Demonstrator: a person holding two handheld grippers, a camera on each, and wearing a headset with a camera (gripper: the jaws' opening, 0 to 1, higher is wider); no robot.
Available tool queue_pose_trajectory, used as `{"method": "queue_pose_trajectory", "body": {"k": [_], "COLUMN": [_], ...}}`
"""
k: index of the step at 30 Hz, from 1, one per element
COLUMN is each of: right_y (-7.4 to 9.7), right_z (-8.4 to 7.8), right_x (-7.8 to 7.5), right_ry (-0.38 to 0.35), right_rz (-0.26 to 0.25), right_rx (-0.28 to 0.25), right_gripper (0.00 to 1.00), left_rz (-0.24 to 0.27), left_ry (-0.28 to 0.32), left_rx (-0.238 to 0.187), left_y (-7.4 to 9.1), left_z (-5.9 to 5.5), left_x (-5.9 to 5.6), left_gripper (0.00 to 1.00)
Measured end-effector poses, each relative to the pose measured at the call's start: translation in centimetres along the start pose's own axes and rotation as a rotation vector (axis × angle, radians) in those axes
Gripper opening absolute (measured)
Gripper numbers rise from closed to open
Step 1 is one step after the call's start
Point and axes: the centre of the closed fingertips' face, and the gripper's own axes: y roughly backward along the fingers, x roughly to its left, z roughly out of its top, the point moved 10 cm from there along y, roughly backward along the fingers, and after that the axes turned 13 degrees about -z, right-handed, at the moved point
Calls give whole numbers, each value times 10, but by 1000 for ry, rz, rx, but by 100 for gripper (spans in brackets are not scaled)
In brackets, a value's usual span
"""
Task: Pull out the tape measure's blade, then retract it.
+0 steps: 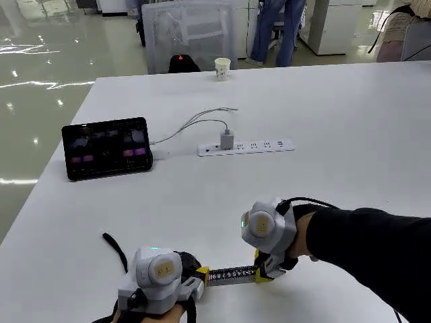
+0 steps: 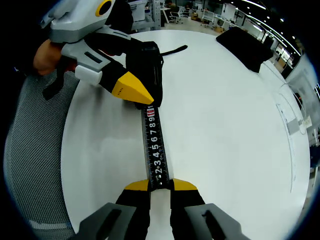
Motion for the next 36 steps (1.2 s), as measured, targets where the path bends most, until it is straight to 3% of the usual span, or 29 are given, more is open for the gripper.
{"method": "queue_pose_trajectory", "body": {"k": [36], "right_y": [-11], "right_z": [28], "right_x": [8], "right_ry": [6], "right_rz": [11], "right_rx": [-15], "right_gripper": [11], "left_rz": [-5], "left_ry": [6], "left_rx": [5], "left_y": [0], "left_z": [-1], "left_x": [0], "left_gripper": [62]}}
